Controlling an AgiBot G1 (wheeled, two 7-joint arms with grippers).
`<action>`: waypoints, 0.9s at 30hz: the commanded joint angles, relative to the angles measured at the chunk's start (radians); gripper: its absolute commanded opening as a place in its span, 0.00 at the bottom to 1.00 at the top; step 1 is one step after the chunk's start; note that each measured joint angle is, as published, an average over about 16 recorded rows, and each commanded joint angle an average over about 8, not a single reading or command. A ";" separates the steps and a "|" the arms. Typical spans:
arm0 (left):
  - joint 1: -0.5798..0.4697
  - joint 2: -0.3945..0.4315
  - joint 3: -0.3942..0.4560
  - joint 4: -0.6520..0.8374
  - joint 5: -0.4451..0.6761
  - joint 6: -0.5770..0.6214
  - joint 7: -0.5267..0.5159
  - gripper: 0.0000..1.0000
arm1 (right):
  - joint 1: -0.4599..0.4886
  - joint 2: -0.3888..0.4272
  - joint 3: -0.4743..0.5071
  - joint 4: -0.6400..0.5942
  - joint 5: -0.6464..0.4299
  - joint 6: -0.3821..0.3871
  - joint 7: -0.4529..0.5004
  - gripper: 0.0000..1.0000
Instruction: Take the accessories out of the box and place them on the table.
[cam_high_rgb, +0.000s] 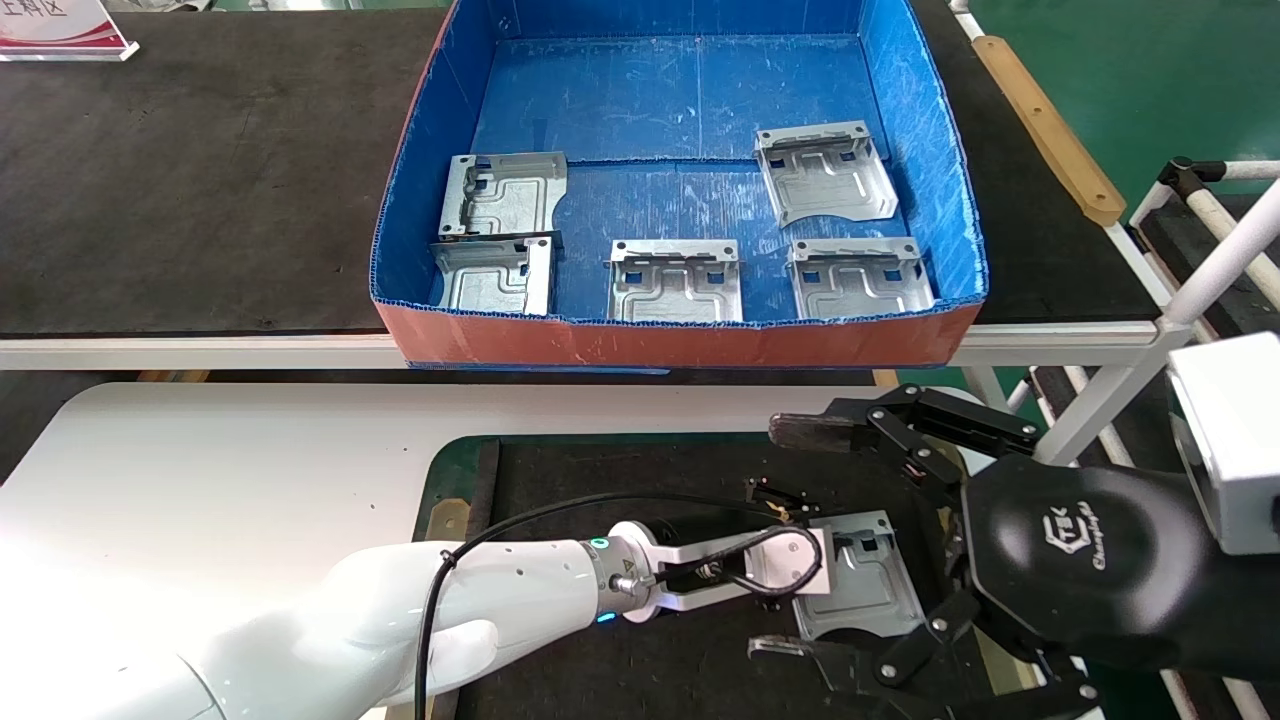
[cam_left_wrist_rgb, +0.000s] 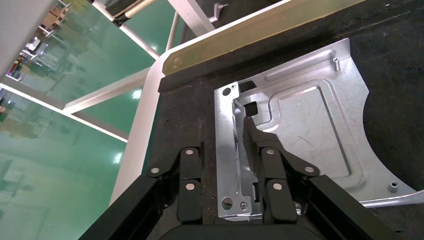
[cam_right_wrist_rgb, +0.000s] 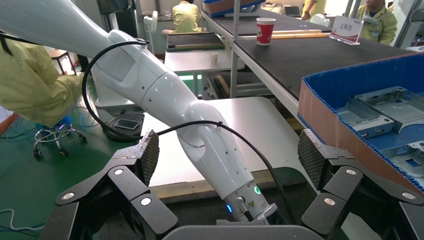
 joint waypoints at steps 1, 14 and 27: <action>0.001 0.000 0.002 0.001 -0.001 -0.003 0.000 1.00 | 0.000 0.000 0.000 0.000 0.000 0.000 0.000 1.00; 0.000 0.000 -0.004 0.000 0.002 0.009 0.000 1.00 | 0.000 0.000 0.000 0.000 0.000 0.000 0.000 1.00; 0.042 -0.104 -0.167 -0.073 0.039 0.157 -0.146 1.00 | 0.000 0.000 0.000 0.000 0.000 0.000 0.000 1.00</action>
